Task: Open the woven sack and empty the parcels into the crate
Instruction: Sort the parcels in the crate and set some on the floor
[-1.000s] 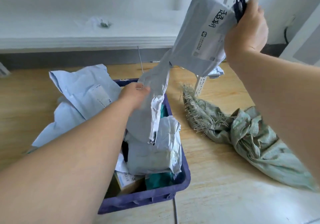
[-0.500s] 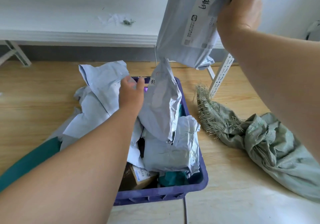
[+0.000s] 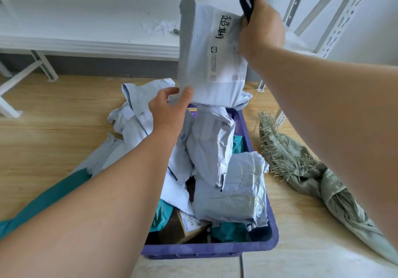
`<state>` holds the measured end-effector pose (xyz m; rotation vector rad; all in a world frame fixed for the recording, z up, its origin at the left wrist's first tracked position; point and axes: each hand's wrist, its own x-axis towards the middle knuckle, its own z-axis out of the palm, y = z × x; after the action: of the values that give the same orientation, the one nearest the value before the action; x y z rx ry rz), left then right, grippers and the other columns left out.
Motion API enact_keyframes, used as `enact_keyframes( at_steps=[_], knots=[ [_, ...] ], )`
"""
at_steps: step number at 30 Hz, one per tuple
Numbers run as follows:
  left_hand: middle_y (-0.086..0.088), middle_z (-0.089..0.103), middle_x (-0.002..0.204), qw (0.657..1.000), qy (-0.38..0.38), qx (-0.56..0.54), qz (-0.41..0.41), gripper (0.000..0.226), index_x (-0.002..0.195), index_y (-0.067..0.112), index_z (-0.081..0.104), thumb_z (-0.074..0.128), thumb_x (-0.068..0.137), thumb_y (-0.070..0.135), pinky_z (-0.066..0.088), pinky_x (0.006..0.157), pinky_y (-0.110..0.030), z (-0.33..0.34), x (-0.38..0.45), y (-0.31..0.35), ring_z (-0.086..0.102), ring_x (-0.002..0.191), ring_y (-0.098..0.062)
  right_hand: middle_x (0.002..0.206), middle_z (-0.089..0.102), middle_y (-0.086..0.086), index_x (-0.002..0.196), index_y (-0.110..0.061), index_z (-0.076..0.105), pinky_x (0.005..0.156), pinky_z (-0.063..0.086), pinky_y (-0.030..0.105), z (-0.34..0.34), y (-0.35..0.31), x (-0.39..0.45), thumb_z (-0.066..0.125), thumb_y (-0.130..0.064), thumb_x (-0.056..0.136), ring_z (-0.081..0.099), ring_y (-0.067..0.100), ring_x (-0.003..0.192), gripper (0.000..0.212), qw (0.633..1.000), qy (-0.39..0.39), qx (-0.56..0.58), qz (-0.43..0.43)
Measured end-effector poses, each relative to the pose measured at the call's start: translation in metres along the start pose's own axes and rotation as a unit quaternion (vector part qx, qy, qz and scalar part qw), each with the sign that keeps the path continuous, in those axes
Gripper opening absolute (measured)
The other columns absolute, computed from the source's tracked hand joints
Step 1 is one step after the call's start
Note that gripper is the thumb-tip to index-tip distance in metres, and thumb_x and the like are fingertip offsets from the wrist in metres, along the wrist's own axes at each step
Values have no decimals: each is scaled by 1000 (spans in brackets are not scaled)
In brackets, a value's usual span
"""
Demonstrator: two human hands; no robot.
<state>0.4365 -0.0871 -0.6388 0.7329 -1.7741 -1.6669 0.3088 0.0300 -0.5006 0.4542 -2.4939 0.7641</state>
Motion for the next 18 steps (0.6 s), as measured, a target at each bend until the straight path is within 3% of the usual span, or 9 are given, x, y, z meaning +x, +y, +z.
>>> enact_keyframes(
  at_steps=[2, 4, 8, 14, 18],
  knots=[
    [9, 54, 107, 999, -31, 19, 10, 45, 107, 23, 60, 72, 72, 49, 49, 68, -16, 5, -2, 6, 58, 77, 5, 115, 62, 10, 119, -11, 49, 67, 34, 35, 0, -7, 2, 40, -10, 94, 59, 31, 100, 26, 999, 11, -17, -37],
    [6, 57, 118, 997, -72, -6, -20, 51, 121, 17, 52, 72, 81, 40, 47, 58, -10, 11, -2, 11, 60, 72, 4, 114, 62, 11, 119, -10, 48, 67, 33, 35, 0, -14, 3, 41, -8, 94, 59, 31, 99, 26, 997, 9, -43, -71],
    [10, 52, 132, 996, -75, -10, -41, 77, 141, 22, 32, 73, 79, 45, 44, 79, -20, 12, 2, 18, 59, 102, -6, 112, 61, 10, 117, -10, 47, 65, 30, 35, -5, -20, 4, 41, -4, 92, 58, 30, 95, 27, 994, 25, -63, -82],
    [15, 59, 116, 993, -114, 10, -27, 57, 131, 30, 45, 72, 82, 41, 44, 53, -8, 12, 3, 28, 58, 90, 3, 114, 60, 9, 118, -9, 47, 65, 31, 35, -11, -18, 3, 39, -6, 94, 57, 29, 98, 25, 994, 46, -57, -78],
    [15, 59, 109, 986, -158, -8, -56, 49, 121, 34, 42, 72, 82, 38, 48, 65, -22, 15, -2, 24, 60, 88, -3, 114, 59, 9, 119, -8, 46, 65, 30, 35, -17, -19, 7, 39, -6, 95, 55, 28, 100, 26, 993, 56, -56, -83]
  ],
)
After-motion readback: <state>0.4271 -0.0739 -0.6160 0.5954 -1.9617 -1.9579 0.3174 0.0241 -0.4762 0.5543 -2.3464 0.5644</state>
